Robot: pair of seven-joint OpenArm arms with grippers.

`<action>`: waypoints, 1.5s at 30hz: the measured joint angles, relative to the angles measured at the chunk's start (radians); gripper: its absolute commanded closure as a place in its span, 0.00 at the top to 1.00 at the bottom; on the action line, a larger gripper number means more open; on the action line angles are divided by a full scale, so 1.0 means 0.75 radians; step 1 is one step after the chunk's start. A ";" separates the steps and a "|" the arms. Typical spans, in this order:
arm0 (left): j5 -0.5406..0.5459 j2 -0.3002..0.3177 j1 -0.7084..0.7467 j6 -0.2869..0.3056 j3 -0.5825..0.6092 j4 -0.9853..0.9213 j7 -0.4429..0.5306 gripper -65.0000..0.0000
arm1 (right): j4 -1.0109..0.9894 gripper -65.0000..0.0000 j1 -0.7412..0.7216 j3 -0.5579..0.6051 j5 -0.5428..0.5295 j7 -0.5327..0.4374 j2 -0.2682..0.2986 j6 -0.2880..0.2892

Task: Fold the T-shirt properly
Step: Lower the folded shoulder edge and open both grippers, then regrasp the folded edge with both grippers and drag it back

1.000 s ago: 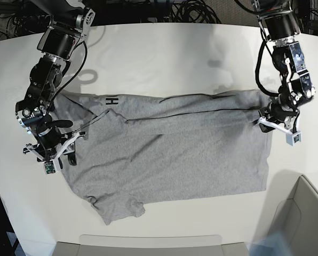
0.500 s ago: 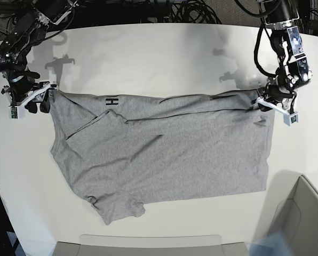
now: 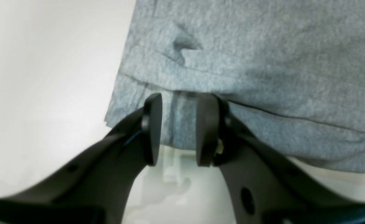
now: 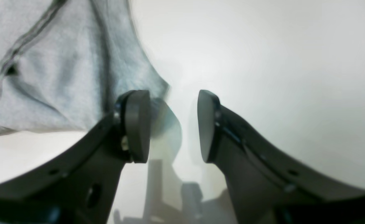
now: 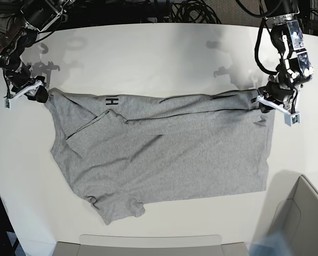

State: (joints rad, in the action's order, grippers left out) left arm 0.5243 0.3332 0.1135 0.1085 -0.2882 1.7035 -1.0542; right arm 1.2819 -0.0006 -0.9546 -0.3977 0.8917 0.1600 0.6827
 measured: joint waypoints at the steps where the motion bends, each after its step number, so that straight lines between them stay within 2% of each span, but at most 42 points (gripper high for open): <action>1: 0.001 -0.001 0.000 0.001 0.000 0.001 0.001 0.30 | -0.001 0.38 -0.003 0.020 0.000 -0.002 0.000 -0.001; 8: 0.009 -0.001 0.043 0.019 -0.002 0.001 0.001 0.31 | -0.013 0.38 -0.032 0.093 -0.004 0.006 -0.006 0.000; 11: 0.015 -0.011 0.047 0.210 -0.062 -0.004 -0.006 0.36 | -0.014 0.38 -0.032 0.093 -0.003 0.006 -0.005 -0.001; 14: 0.013 -0.099 0.031 0.385 -0.293 -0.004 -0.008 0.40 | -0.014 0.38 -0.032 0.093 0.001 0.004 -0.004 0.000; 17: 0.009 -0.128 0.024 0.551 -0.446 -0.055 -0.130 0.42 | -0.014 0.38 -0.029 0.093 0.000 0.003 -0.003 0.000; 19: -0.024 -0.113 -0.038 0.631 -0.466 -0.163 -0.228 0.42 | -0.014 0.38 -0.024 0.093 -0.001 0.003 -0.002 -0.001; 23: 0.001 -0.100 -0.149 0.738 -0.501 -0.346 -0.205 0.42 | -0.014 0.38 -0.024 0.094 -0.001 0.001 0.001 -0.001; 27: 0.021 -0.111 -0.137 0.786 -0.509 -0.397 -0.198 0.42 | -0.014 0.38 -0.024 0.094 0.000 0.001 0.000 0.000; 31: 0.009 -0.104 -0.134 0.784 -0.515 -0.397 -0.198 0.42 | -0.014 0.38 -0.021 0.094 -0.001 0.000 -0.001 0.000; 37: 0.050 -0.090 -0.155 0.798 -0.515 -0.533 -0.056 0.42 | -0.014 0.38 -0.022 0.094 0.000 -0.001 -0.002 0.000; 42: 0.072 -0.052 -0.237 0.805 -0.512 -0.701 -0.018 0.41 | -0.012 0.38 -0.013 0.184 -0.009 -0.013 0.004 -0.001; 45: 0.070 -0.049 -0.241 0.804 -0.512 -0.711 -0.013 0.35 | -0.008 0.27 -0.003 0.242 -0.025 -0.024 -0.001 0.000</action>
State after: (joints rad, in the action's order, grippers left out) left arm 0.5770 0.2962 -0.0669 0.7113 -0.6724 1.1702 -1.0641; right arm 1.2762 -0.0029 -0.7731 -0.4164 0.8734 0.1596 0.6827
